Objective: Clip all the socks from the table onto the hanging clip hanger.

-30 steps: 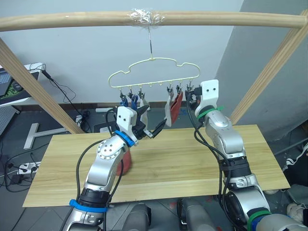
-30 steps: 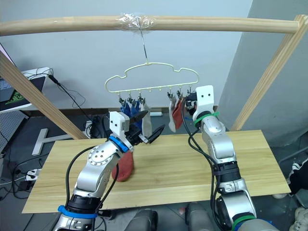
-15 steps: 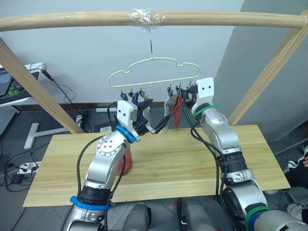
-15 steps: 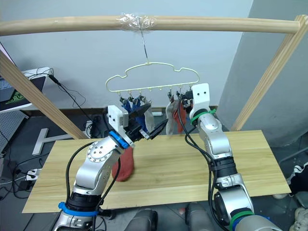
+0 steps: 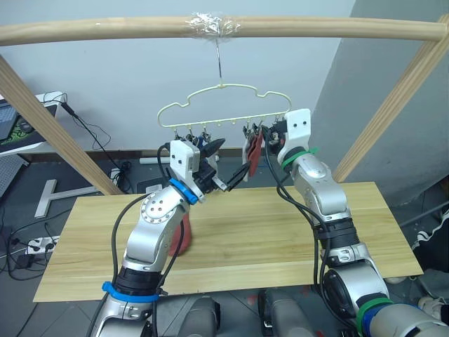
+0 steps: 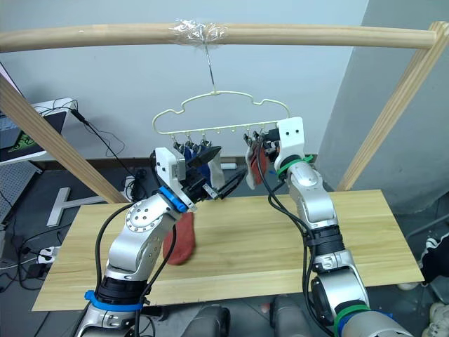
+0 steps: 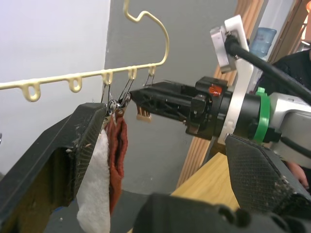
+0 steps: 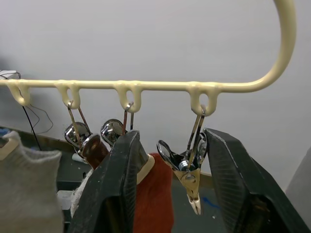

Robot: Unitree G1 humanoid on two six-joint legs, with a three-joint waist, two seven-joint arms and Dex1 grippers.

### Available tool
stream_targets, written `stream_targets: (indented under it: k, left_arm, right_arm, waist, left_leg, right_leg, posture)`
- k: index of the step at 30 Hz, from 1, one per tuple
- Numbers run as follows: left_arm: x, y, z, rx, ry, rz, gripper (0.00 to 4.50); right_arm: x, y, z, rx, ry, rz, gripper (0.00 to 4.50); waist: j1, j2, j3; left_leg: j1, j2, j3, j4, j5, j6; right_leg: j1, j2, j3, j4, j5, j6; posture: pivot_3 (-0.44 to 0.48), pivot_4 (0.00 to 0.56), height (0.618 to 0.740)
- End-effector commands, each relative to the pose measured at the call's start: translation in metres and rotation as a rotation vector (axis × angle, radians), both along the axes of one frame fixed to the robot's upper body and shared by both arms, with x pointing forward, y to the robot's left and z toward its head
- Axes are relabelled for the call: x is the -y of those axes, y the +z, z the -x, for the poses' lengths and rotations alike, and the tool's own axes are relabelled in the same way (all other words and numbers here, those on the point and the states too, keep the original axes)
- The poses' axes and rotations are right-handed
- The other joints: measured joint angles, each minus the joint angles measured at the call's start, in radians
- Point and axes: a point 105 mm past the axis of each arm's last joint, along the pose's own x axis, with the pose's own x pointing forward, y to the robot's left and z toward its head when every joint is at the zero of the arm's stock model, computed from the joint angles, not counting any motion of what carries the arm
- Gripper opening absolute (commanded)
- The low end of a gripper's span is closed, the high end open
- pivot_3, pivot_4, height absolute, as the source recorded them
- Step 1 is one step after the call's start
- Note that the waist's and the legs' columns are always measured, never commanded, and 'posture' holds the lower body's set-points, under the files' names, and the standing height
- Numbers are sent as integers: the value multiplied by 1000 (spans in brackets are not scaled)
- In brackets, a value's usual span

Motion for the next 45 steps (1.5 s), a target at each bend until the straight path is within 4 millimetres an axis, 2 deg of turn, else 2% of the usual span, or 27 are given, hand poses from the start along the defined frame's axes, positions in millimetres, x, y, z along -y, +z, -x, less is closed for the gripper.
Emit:
stream_targets:
  k: [1, 14, 17, 20, 22, 31, 34, 39, 41, 42, 43, 45]
  left_arm:
    - [2, 16, 8, 60, -13, 21, 4500]
    - [3, 18, 9, 59, -17, 29, 4500]
    - [3, 18, 9, 59, -17, 29, 4500]
    - [3, 18, 9, 59, -18, 30, 4500]
    - [3, 18, 9, 59, -18, 30, 4500]
    - [3, 13, 11, 47, -15, 21, 4500]
    - [-9, -2, 7, 6, 52, -7, 4500]
    - [-50, -49, -3, -134, 245, -46, 4500]
    - [-87, -93, -2, -228, 383, -176, 4500]
    - [-101, -107, 0, -254, 428, -233, 4500]
    - [-116, -121, 1, -307, 482, -250, 4500]
    - [-133, -135, 1, -366, 549, -245, 4500]
  right_arm:
    - [-3, 18, 2, 65, 15, -9, 2157]
    - [-3, 19, 0, 65, 20, -15, 2157]
    - [-2, 19, -1, 66, 19, -15, 1559]
    - [-1, 19, -2, 66, 13, -16, 527]
    - [0, 19, -1, 67, 12, -16, 43]
    - [4, 19, 0, 65, 9, -17, 13]
    - [6, 18, 1, 60, 11, -9, 13]
    - [10, 17, 1, 59, -7, 9, 13]
    - [11, 17, 2, 57, -6, 9, 13]
    - [12, 17, 2, 56, -6, 9, 13]
    - [12, 17, 2, 53, -7, 8, 13]
    - [12, 17, 3, 50, -7, 9, 13]
  waist:
    - [0, 0, 0]
    - [0, 0, 0]
    - [0, 0, 0]
    - [0, 0, 0]
    - [0, 0, 0]
    - [0, 0, 0]
    - [-1, 0, 0]
    - [-1, 0, 0]
    - [-2, 0, 0]
    - [-3, 0, 0]
    - [-4, 0, 0]
    - [-2, 0, 0]
  left_leg:
    - [0, 0, 0, 0, 0, 0]
    - [0, 0, 0, 0, 0, 0]
    - [0, 0, 0, 0, 0, 0]
    - [0, 0, 0, 0, 0, 0]
    - [0, 0, 0, 0, 0, 0]
    - [0, 0, 0, 0, 0, 0]
    - [0, 0, 0, 0, 0, 0]
    - [2, 0, 0, -1, 0, 0]
    - [2, 0, 0, -1, 0, 0]
    - [3, 1, 1, -1, 0, 0]
    - [4, 1, 2, -2, 0, 0]
    - [5, 1, 1, -2, 0, 0]
  right_leg:
    - [0, 0, 0, 0, 0, 0]
    - [0, 0, 0, 0, 0, 0]
    - [0, 0, 0, 0, 0, 0]
    - [0, 0, 0, 0, 0, 0]
    - [0, 0, 0, 0, 0, 0]
    - [0, 0, 0, 0, 0, 0]
    - [0, 0, 0, 0, 0, 0]
    - [0, 0, 0, 0, 0, 0]
    - [0, 0, 0, 1, 0, 0]
    - [1, 0, 1, 1, 0, 0]
    - [1, 0, 1, 1, 0, 0]
    - [1, 0, 0, 1, 0, 0]
  posture:
    - [21, 175, 740]
    - [26, 185, 740]
    - [25, 186, 740]
    - [25, 187, 740]
    - [25, 187, 740]
    - [20, 192, 740]
    - [20, 192, 740]
    - [9, 194, 740]
    - [0, 195, 740]
    - [0, 195, 740]
    - [0, 195, 740]
    - [0, 195, 740]
